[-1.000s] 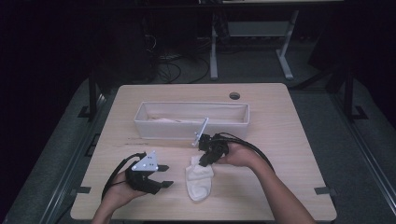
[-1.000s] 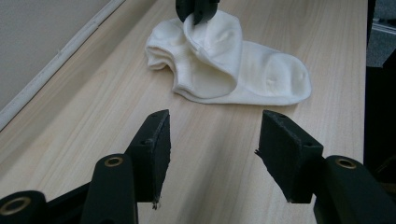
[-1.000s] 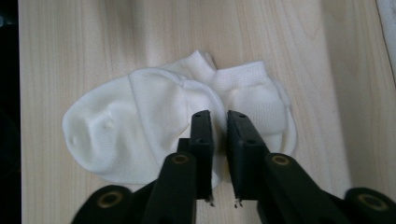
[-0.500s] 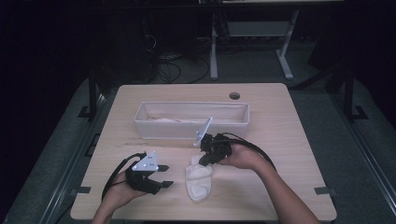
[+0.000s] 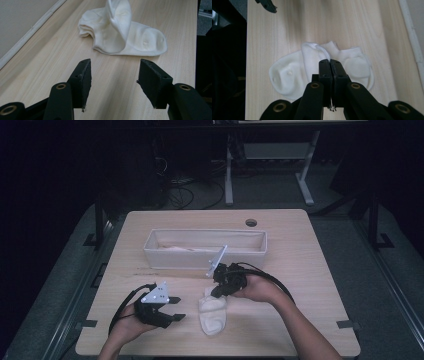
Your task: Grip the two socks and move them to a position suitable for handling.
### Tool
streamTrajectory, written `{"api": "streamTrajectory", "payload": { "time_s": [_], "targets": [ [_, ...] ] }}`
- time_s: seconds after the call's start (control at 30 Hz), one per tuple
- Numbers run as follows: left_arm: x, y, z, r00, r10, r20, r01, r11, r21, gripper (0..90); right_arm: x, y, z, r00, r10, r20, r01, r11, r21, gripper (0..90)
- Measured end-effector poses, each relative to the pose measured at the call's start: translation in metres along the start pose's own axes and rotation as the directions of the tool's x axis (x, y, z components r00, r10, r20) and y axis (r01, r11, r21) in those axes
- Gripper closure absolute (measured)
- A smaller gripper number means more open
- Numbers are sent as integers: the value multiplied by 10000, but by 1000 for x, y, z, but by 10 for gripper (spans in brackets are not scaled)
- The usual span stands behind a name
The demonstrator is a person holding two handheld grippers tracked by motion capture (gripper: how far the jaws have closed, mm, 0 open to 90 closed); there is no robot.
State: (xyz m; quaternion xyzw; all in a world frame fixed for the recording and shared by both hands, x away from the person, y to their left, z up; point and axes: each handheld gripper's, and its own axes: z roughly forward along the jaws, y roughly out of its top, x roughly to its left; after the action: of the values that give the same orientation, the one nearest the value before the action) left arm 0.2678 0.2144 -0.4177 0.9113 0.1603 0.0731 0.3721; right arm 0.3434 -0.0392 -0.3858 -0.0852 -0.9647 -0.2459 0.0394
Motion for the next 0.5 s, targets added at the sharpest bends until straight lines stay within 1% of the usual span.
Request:
{"api": "streamTrajectory", "payload": {
  "time_s": [0.03, 0.1, 0.13, 0.2, 0.23, 0.27, 0.3, 0.33, 0.37, 0.5],
  "targets": [
    [0, 0, 0, 10000, 1, 0, -1, 10000, 1, 439, 0, 0, 2, 9999, -12, -138, 13, 10000, 19, 876],
    [0, 0, 0, 10000, 9, 7, -9, 10000, 10, 439, 2, -1, 4, 9998, -25, -204, 26, 10000, 20, 876],
    [0, 0, 1, 10000, 14, 9, -14, 10000, 26, 439, 2, -3, 6, 9993, 20, -361, -21, 10000, -10, 875],
    [-1, 1, 1, 10000, 24, 42, -24, 10000, 39, 439, 3, -4, 8, 9988, 47, -490, -43, 9999, 91, 872],
    [-1, 1, 2, 10000, 54, 51, -54, 10000, 79, 439, 3, -5, 10, 9982, 164, -575, -153, 9997, 191, 865],
    [-1, 1, 2, 10000, 19, 55, -19, 10000, 64, 438, 4, -6, 11, 9971, 198, -729, -177, 9994, 288, 854],
    [-1, 1, 2, 10000, 26, 55, -26, 10000, 64, 439, 4, -7, 12, 9969, 115, -784, -91, 9995, 303, 845],
    [-1, 1, 2, 10000, 36, 47, -36, 10000, 65, 439, 4, -7, 11, 9968, 121, -796, -96, 9994, 325, 840],
    [-1, 1, 3, 10000, 19, 53, -20, 10000, 60, 438, 5, -7, 10, 9954, 204, -939, -173, 9993, 344, 838],
    [-1, 1, 3, 10000, 35, 67, -36, 10000, 87, 439, 9, -7, 8, 9947, 116, -1021, -84, 9995, 316, 858]
  ]
}}
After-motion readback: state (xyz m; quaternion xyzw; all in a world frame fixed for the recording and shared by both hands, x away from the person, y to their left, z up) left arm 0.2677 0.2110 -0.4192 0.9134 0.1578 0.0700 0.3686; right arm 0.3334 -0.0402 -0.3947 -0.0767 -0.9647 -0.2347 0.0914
